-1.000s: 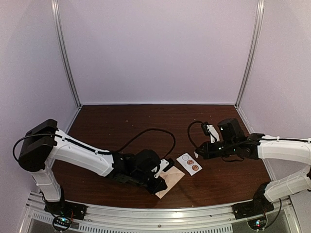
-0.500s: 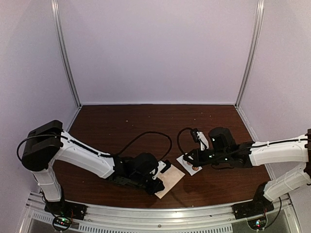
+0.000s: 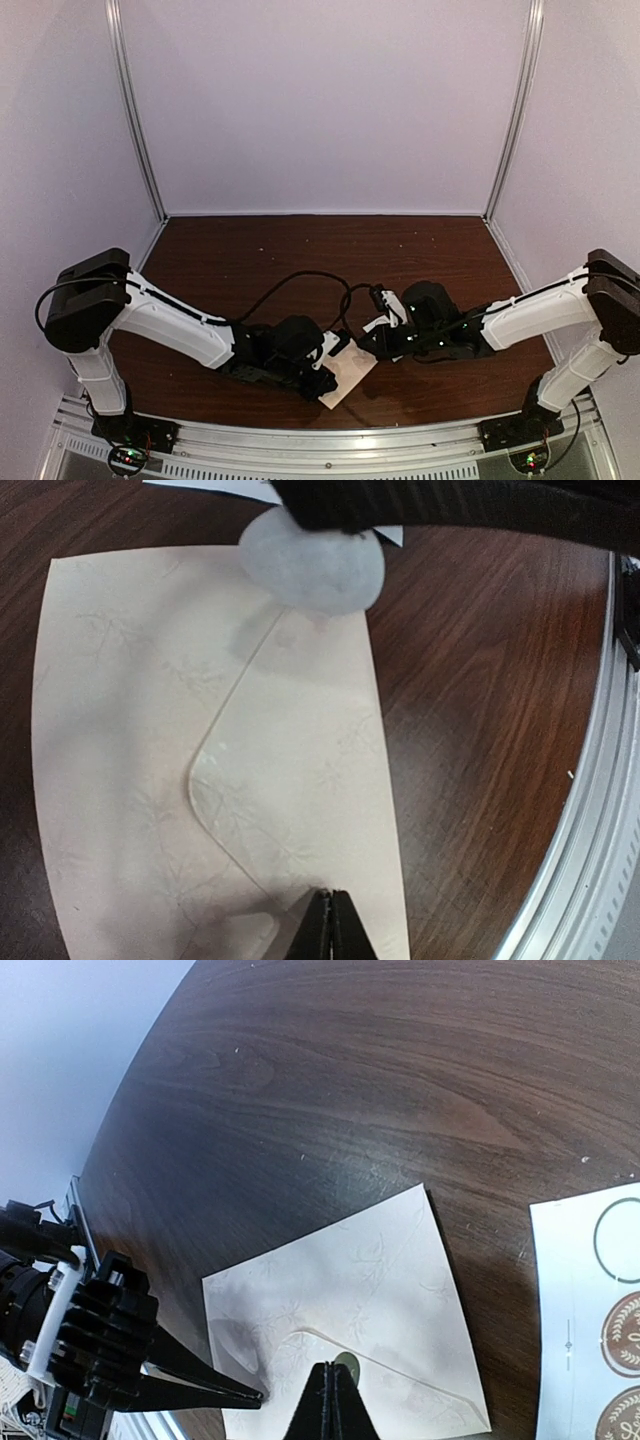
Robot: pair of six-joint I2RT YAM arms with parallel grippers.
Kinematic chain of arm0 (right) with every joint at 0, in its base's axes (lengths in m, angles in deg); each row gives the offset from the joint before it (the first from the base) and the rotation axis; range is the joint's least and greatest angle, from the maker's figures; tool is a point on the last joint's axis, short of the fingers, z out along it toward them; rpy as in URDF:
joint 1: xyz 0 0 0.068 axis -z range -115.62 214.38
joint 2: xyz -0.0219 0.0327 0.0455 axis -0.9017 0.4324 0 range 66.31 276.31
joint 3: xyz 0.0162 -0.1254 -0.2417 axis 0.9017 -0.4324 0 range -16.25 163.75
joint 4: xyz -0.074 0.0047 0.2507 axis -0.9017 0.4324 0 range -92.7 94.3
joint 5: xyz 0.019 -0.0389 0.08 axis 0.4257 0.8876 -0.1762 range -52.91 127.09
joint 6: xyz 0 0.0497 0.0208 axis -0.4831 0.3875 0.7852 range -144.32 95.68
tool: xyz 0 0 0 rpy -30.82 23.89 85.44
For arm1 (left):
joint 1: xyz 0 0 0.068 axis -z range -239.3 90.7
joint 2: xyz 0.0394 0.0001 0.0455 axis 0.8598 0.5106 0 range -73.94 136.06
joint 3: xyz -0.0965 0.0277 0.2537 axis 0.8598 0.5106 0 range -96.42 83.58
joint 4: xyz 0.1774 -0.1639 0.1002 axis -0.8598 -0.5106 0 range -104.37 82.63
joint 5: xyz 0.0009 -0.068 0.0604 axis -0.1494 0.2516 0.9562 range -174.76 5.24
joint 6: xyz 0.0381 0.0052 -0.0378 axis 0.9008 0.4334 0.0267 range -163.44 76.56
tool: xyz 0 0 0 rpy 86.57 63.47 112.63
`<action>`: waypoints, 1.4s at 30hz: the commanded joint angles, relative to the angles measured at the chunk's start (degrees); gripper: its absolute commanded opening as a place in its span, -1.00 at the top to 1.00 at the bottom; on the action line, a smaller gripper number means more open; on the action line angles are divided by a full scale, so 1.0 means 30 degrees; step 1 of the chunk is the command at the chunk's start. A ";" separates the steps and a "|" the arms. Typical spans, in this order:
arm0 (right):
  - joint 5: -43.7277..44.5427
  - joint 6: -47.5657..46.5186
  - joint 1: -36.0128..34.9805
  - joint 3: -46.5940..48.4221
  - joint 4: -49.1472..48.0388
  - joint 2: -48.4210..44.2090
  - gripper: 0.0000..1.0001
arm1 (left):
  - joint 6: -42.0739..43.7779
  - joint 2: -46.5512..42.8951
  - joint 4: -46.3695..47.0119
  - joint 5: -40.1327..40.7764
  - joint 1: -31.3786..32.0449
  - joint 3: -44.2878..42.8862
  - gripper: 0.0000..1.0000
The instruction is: Place the letter into the envelope and seal it
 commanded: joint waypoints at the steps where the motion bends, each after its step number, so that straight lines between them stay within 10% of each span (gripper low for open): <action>1: -0.0031 0.0313 -0.0420 0.0731 -0.1397 0.0914 1.00 | -0.0152 0.0330 -0.0004 0.0135 -0.0122 0.0458 0.98; 42: -0.0300 0.0375 -0.1445 0.1814 -0.2172 0.4323 1.00 | -0.0372 0.0485 0.0034 -0.0187 -0.0125 0.0602 1.00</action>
